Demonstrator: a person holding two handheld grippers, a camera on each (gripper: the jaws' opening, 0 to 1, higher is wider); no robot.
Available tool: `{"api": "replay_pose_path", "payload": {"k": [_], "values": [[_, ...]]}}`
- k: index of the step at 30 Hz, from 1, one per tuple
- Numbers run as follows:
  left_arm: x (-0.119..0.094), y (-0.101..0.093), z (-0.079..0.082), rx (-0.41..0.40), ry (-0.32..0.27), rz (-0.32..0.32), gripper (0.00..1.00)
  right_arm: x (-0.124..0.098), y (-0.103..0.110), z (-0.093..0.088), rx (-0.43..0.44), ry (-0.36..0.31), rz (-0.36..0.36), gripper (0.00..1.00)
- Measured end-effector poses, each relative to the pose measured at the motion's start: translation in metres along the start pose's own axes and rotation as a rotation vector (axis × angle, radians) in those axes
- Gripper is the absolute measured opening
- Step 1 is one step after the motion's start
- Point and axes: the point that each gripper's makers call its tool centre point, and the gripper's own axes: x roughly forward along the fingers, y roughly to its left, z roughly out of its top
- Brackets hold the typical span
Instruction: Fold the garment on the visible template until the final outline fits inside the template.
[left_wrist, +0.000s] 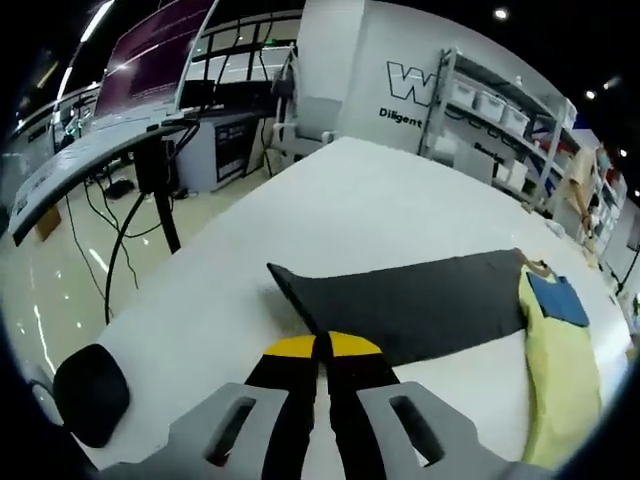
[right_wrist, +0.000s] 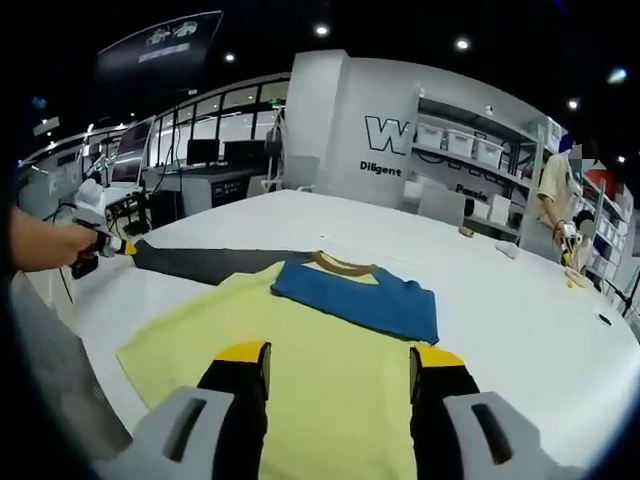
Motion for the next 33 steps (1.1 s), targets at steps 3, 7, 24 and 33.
{"api": "replay_pose_path", "payload": {"k": [3, 7, 24, 33], "values": [[-0.001, -0.003, 0.002, 0.005, -0.006, -0.008, 0.0, 0.0, 0.0, 0.0, -0.001, 0.002, -0.001, 0.56], [-0.012, -0.024, 0.016, 0.03, -0.046, -0.059, 0.0, -0.001, -0.002, -0.001, 0.005, 0.004, -0.007, 0.56], [-0.04, -0.195, 0.071, 0.289, -0.2, -0.391, 0.0, -0.005, -0.01, 0.0, 0.028, -0.004, -0.025, 0.56], [-0.04, -0.265, 0.071, 0.325, -0.201, -0.507, 0.0, -0.005, -0.012, -0.001, 0.035, 0.0, -0.029, 0.55]]}}
